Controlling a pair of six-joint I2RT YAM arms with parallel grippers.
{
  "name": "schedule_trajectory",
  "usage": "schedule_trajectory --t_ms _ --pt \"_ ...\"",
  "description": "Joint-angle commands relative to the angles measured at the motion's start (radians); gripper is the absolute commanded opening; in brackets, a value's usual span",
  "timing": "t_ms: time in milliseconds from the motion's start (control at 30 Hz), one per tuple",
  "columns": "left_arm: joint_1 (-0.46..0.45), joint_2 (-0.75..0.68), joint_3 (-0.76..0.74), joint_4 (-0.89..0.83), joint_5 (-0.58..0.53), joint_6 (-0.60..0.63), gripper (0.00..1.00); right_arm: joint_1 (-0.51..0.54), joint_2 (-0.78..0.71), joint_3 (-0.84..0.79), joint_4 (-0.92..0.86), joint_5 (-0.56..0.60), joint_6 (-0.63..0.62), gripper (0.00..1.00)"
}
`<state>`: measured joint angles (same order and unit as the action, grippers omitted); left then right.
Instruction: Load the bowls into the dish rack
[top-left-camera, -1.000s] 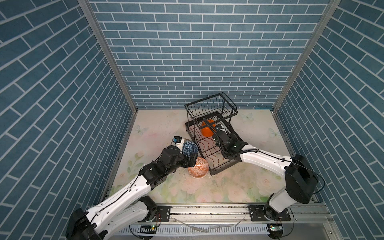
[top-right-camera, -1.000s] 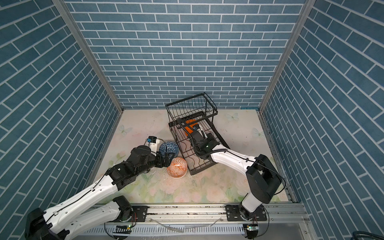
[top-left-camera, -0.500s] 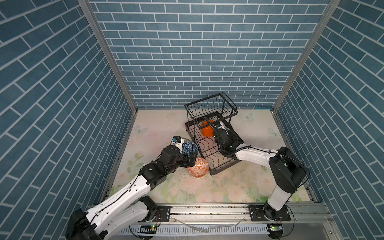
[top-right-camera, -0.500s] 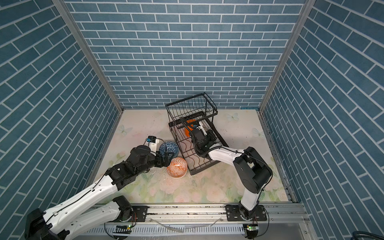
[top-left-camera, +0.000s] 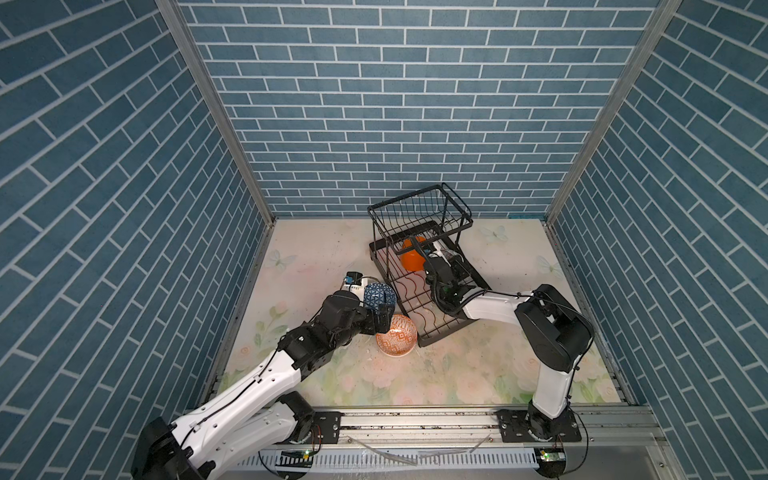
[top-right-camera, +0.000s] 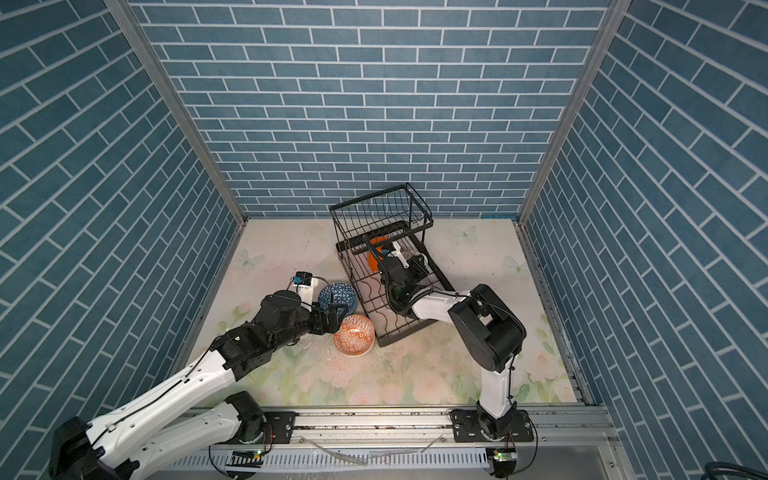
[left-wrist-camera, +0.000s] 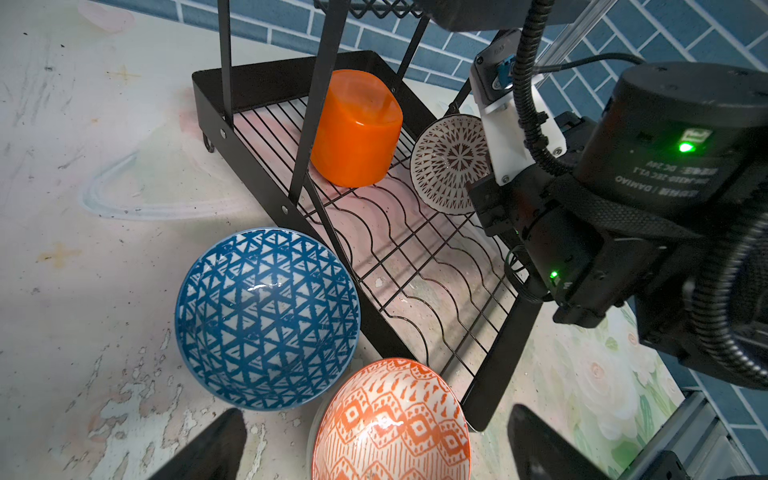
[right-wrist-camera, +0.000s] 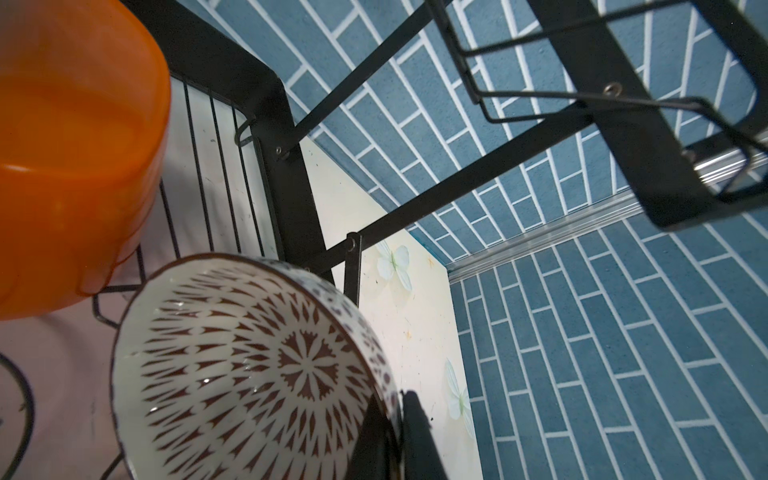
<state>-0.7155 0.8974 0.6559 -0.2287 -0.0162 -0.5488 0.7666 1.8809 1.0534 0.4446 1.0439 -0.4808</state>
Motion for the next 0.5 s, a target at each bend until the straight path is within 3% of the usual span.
schedule_trajectory --t_ms 0,467 --pt "0.007 -0.008 0.013 -0.02 -0.015 0.006 1.0 -0.007 0.013 -0.021 0.168 0.053 -0.062 0.0" --pt "0.006 -0.005 0.008 -0.009 -0.006 -0.003 1.0 -0.008 0.102 -0.011 0.311 0.07 -0.152 0.0"
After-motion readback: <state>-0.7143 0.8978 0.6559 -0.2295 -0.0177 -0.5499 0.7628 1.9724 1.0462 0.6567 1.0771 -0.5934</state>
